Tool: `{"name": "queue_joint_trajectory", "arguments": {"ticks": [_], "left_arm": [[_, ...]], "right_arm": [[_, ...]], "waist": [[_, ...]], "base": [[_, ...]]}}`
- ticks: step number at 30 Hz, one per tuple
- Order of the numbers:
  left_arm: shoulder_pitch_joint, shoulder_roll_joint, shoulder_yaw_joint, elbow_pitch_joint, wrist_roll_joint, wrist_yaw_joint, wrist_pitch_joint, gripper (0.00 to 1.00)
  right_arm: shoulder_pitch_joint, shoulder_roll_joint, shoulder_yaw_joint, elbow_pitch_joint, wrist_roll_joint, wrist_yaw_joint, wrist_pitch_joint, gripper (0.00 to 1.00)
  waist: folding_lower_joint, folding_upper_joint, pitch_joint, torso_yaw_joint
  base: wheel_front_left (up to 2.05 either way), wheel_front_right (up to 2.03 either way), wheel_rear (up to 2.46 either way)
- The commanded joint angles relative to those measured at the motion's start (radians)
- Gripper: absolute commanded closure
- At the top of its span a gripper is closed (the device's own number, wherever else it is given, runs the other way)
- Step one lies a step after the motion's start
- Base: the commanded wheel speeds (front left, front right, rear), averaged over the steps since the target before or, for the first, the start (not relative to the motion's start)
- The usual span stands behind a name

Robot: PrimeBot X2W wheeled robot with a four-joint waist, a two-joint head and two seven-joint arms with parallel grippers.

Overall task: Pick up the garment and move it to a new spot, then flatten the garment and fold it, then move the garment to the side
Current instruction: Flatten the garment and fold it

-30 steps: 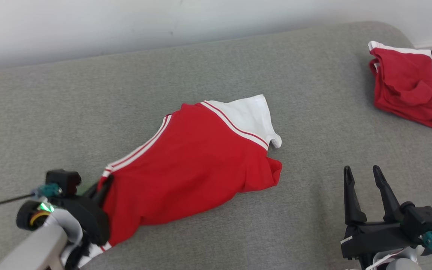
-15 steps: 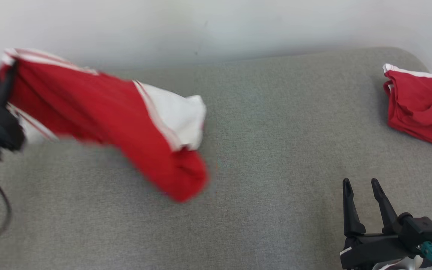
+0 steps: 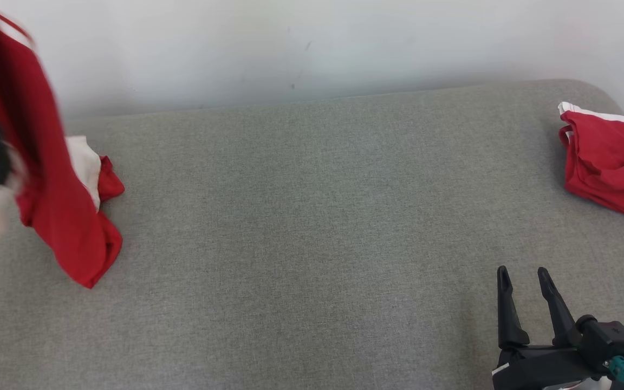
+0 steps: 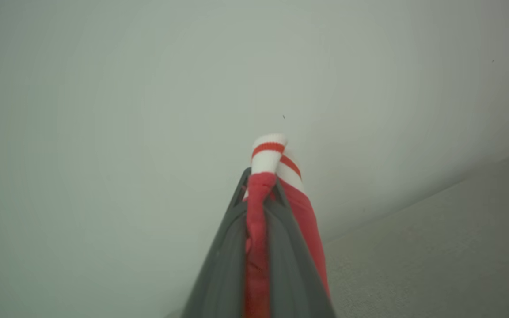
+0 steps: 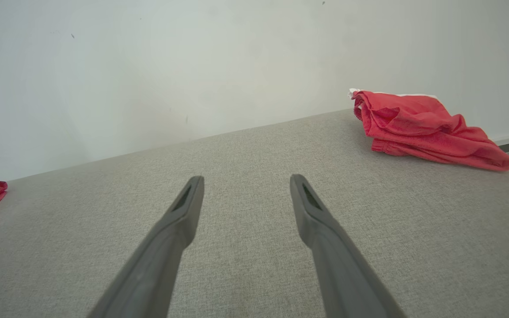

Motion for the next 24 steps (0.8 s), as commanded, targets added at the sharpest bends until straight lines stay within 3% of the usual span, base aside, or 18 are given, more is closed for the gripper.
{"name": "queue_joint_trajectory", "arguments": {"ticks": [1, 11, 16, 24], "left_arm": [[0.035, -0.025, -0.009, -0.026, -0.009, 0.010, 0.007, 1.00], [0.208, -0.219, -0.086, -0.193, -0.057, 0.105, 0.004, 1.00], [0.246, -0.344, -0.137, -0.174, -0.062, 0.105, -0.004, 1.00], [0.219, -0.547, -0.231, -0.041, -0.020, 0.066, -0.021, 1.00]], "right_arm": [[0.005, 0.001, 0.001, 0.006, 0.005, -0.002, 0.000, 0.00], [-0.028, 0.002, 0.002, 0.010, 0.007, -0.002, 0.000, 0.00], [-0.046, 0.003, 0.002, 0.010, 0.009, -0.002, 0.000, 0.00], [-0.079, 0.006, 0.004, 0.008, 0.017, -0.002, 0.000, 0.00]], "waist": [[0.0001, 0.0000, 0.000, 0.000], [0.0001, 0.0000, 0.016, -0.039], [0.0001, 0.0000, 0.042, -0.083], [0.0001, 0.0000, 0.100, -0.169]], "base": [[0.00, 0.00, 0.00], [0.00, 0.00, 0.00], [0.00, 0.00, 0.00], [0.00, 0.00, 0.00]]}}
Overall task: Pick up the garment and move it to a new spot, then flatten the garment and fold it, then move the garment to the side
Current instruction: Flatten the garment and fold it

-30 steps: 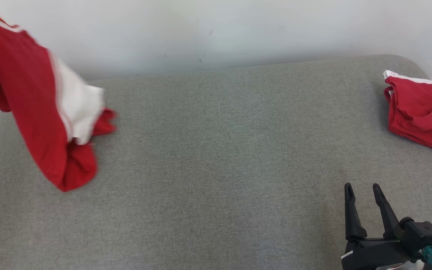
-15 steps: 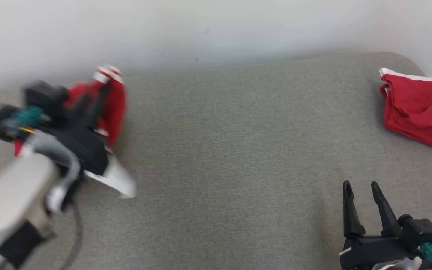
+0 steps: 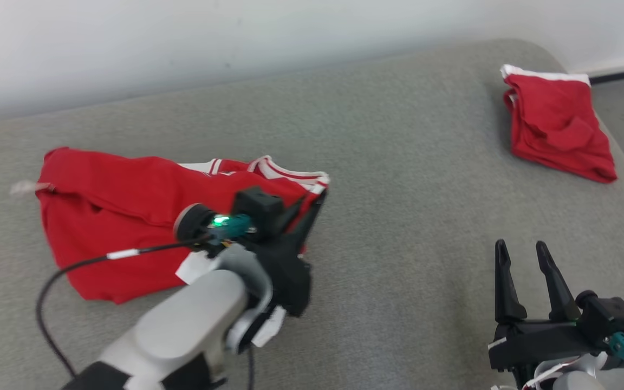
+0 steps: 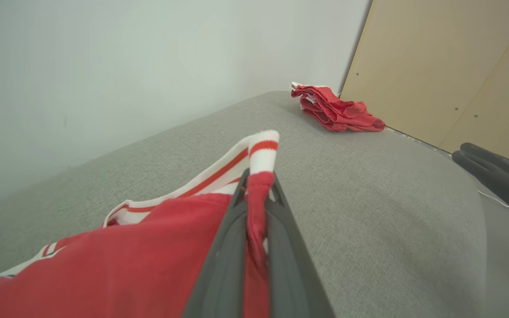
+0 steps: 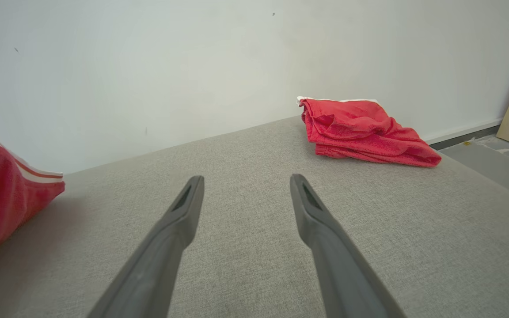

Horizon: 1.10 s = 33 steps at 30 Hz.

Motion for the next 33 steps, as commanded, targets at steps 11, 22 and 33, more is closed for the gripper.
{"name": "queue_joint_trajectory", "arguments": {"ticks": [11, 22, 33], "left_arm": [[-0.054, -0.209, -0.089, 0.206, 0.057, -0.073, -0.053, 1.00], [-0.061, -0.245, -0.098, 0.307, 0.050, -0.106, -0.101, 0.00], [0.088, -0.104, 0.221, 0.087, 0.220, -0.034, -0.107, 0.00]], "right_arm": [[-0.044, 0.003, -0.004, -0.011, 0.014, -0.002, 0.000, 0.00], [-0.036, 0.002, -0.016, -0.009, 0.014, -0.002, 0.000, 0.00], [0.006, 0.002, -0.026, -0.011, -0.024, -0.002, 0.000, 0.00]], "waist": [[0.0000, 0.0000, 0.086, -0.111], [0.0000, 0.0000, 0.061, -0.082], [0.0000, 0.0000, -0.045, 0.067]], "base": [[0.00, 0.00, 0.00], [0.00, 0.00, 0.00], [0.00, 0.00, 0.00]]}}
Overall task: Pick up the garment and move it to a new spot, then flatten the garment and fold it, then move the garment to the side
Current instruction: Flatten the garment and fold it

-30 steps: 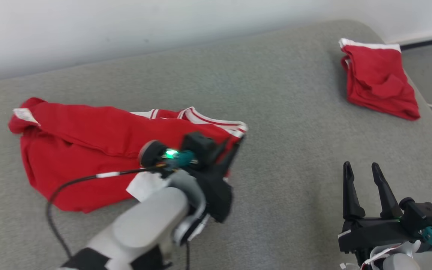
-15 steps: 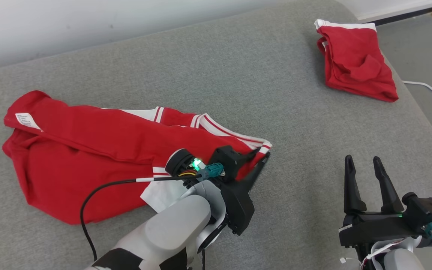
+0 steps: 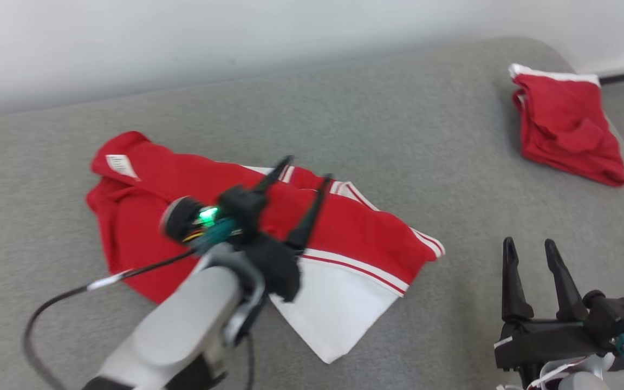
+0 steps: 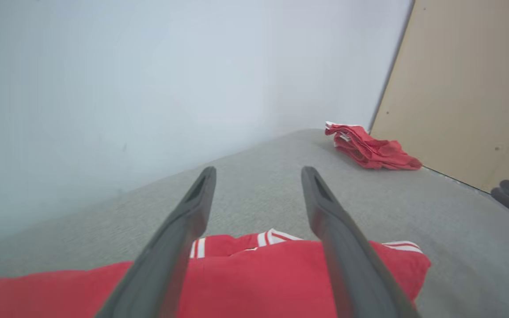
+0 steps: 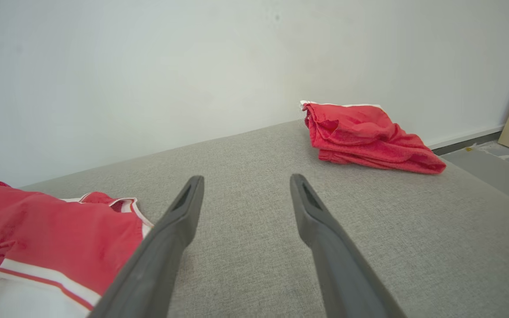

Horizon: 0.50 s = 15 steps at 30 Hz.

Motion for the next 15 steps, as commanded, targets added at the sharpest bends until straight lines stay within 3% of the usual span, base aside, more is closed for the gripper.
{"name": "queue_joint_trajectory", "arguments": {"ticks": [1, 8, 15], "left_arm": [[0.063, 0.038, 0.060, -0.050, 0.035, 0.012, -0.003, 0.00], [0.303, 0.171, 0.305, -0.247, 0.143, 0.059, -0.003, 0.00], [0.504, 0.204, 0.492, -0.381, 0.214, 0.072, -0.003, 0.00]], "right_arm": [[0.018, 0.000, 0.001, 0.002, -0.008, -0.002, 0.000, 0.00], [0.057, -0.007, -0.004, -0.001, -0.015, -0.002, 0.000, 0.00], [0.090, -0.020, -0.006, -0.004, -0.009, -0.002, 0.000, 0.00]], "waist": [[0.0000, 0.0001, -0.064, 0.070], [0.0000, 0.0001, -0.114, 0.134], [0.0000, 0.0001, -0.141, 0.180]], "base": [[0.00, 0.00, 0.00], [0.00, 0.00, 0.00], [0.00, 0.00, 0.00]]}}
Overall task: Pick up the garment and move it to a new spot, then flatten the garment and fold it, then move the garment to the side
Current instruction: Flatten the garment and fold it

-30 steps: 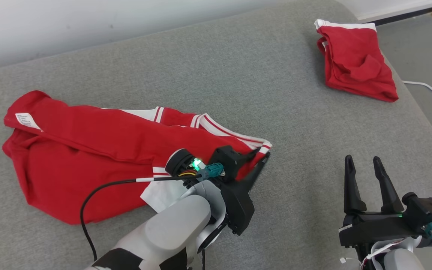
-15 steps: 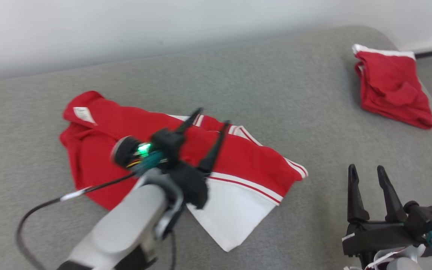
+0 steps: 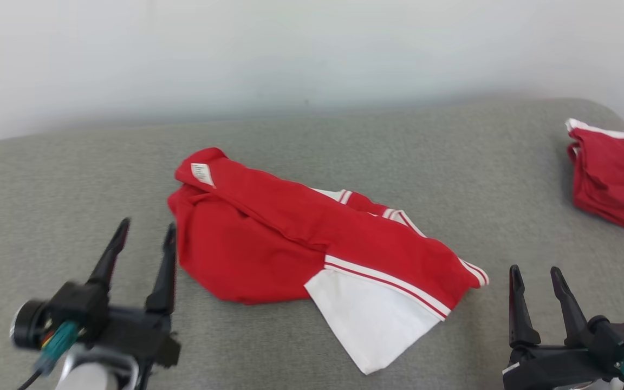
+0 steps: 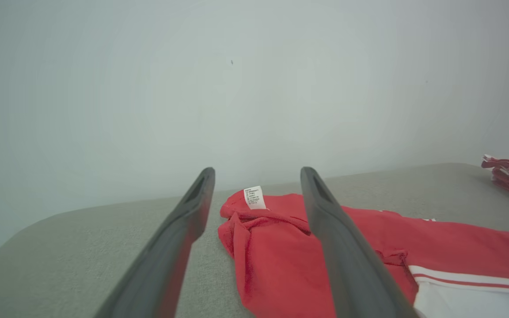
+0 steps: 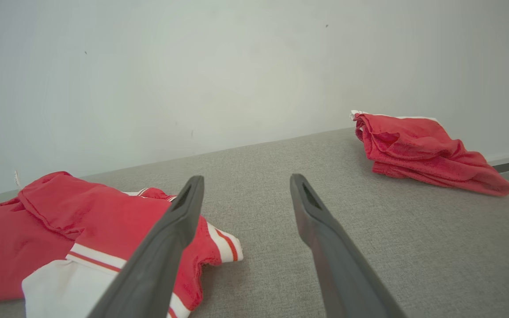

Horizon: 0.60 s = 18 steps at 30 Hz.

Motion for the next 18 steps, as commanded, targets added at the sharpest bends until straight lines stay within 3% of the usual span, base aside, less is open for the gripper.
{"name": "queue_joint_trajectory", "arguments": {"ticks": [1, 9, 18], "left_arm": [[0.042, -0.007, 0.031, -0.023, 0.015, 0.001, -0.003, 0.00], [0.246, -0.082, 0.242, -0.123, 0.093, -0.054, -0.003, 0.00], [0.336, -0.184, 0.378, -0.119, 0.171, -0.144, -0.003, 0.00]], "right_arm": [[0.015, -0.005, 0.002, -0.003, -0.003, -0.002, 0.000, 0.00], [0.041, -0.015, 0.014, 0.005, 0.003, -0.002, 0.000, 0.00], [0.057, -0.018, 0.032, 0.037, 0.022, -0.002, 0.004, 0.00]], "waist": [[0.0001, 0.0001, -0.032, 0.039], [0.0001, 0.0001, -0.049, 0.074], [0.0001, 0.0001, -0.051, 0.098]], "base": [[0.00, 0.00, 0.00], [0.00, 0.00, 0.00], [0.00, 0.00, 0.00]]}}
